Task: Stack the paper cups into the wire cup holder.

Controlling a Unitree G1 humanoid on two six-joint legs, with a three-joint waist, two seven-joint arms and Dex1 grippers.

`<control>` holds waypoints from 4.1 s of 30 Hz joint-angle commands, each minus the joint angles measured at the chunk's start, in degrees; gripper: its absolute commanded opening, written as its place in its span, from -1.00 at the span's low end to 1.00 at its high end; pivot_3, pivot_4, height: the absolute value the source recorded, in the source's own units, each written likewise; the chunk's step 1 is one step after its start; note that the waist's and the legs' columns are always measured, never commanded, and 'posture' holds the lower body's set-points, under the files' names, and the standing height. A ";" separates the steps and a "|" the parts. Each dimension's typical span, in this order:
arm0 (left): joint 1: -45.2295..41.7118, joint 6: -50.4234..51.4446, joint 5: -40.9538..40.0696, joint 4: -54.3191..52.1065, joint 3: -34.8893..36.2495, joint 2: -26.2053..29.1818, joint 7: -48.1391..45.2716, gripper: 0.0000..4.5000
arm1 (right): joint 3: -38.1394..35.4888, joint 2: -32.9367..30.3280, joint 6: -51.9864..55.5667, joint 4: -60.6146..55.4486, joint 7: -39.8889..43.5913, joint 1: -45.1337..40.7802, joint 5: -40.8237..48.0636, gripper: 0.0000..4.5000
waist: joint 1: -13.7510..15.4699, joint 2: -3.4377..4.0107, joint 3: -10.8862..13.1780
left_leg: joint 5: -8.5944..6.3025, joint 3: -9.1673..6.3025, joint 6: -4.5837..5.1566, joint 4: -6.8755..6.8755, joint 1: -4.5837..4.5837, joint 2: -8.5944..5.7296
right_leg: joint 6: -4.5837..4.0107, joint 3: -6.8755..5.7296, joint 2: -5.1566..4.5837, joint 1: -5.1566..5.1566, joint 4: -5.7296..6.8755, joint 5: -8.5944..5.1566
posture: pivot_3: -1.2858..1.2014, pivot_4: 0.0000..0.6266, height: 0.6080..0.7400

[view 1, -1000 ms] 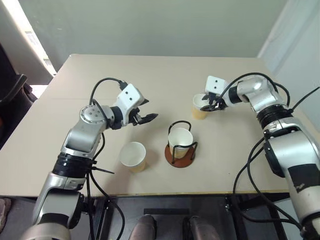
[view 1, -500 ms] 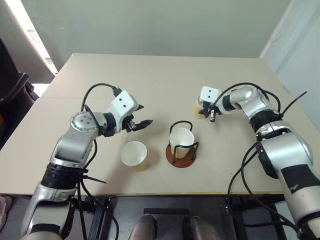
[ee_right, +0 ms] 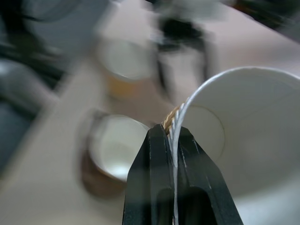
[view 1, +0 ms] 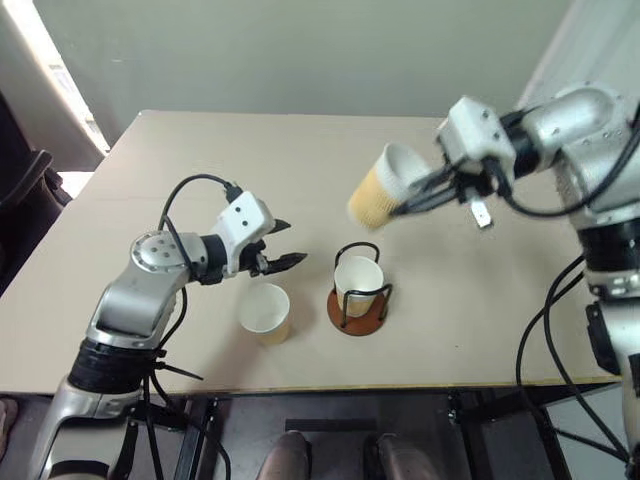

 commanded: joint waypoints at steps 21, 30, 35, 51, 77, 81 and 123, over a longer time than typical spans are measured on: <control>1.65 1.98 -1.34 -5.48 3.70 2.80 1.07 0.50 | 2.58 2.76 -1.30 -0.11 -0.85 3.07 -8.49 -0.56 | -0.13 0.06 0.04 | 0.37 -0.03 0.26 -0.04 0.10 -0.01 | -0.39 -0.03 -0.01 0.02 0.06 0.19 | 0.03 -0.52 1.00; 1.09 0.64 -1.06 -3.56 5.19 6.22 0.07 0.50 | 1.31 4.32 -2.15 0.18 -1.32 2.51 -8.48 0.85 | -0.13 0.06 0.04 | 0.37 -0.03 0.25 -0.03 0.10 -0.01 | -0.56 -0.03 -0.01 0.02 0.06 0.09 | 0.03 -0.52 1.00; 0.03 -1.31 -2.25 -0.19 5.91 12.34 -6.76 0.50 | -4.74 6.20 3.09 0.01 -2.70 1.11 -1.42 0.99 | -0.13 0.06 0.04 | 0.36 -0.03 0.23 -0.06 0.06 -0.01 | -0.62 -0.01 0.01 -0.05 0.06 0.05 | 0.03 -0.52 1.00; -4.57 -4.85 0.25 3.47 -6.02 16.62 -24.36 0.50 | -4.23 17.22 10.78 -8.52 -23.70 10.67 -2.20 0.99 | -0.16 0.07 0.04 | 0.31 -0.19 0.14 -0.10 -0.16 -0.02 | -0.77 -0.04 0.00 -0.33 0.12 -0.04 | 0.03 -0.52 1.00; -8.66 -9.79 2.72 9.92 -6.94 15.56 -30.79 -0.98 | -5.43 4.75 15.47 -16.44 -16.85 13.76 4.51 1.00 | -0.07 0.06 0.03 | 0.28 -0.21 0.13 -0.02 -0.46 -0.01 | -0.34 -0.04 0.01 -0.56 0.08 0.21 | 0.03 -0.52 1.00; -13.36 -10.92 0.27 12.64 -4.71 14.98 -32.92 -0.98 | -8.38 -2.03 16.46 -18.93 -12.89 16.29 7.95 1.00 | 0.24 0.05 0.03 | 0.26 -0.20 0.17 0.04 -0.63 -0.02 | -0.25 -0.07 0.01 -0.58 0.00 0.25 | 0.03 -0.52 1.00; -41.05 -24.58 2.13 32.06 -22.07 -10.53 -39.52 -0.98 | -22.10 -13.20 17.69 -21.14 -18.96 21.64 16.08 1.00 | 0.80 0.07 0.03 | 0.16 0.06 1.03 1.16 -0.90 -0.14 | 1.10 0.13 -0.13 -0.11 -0.21 0.65 | 0.03 -0.52 1.00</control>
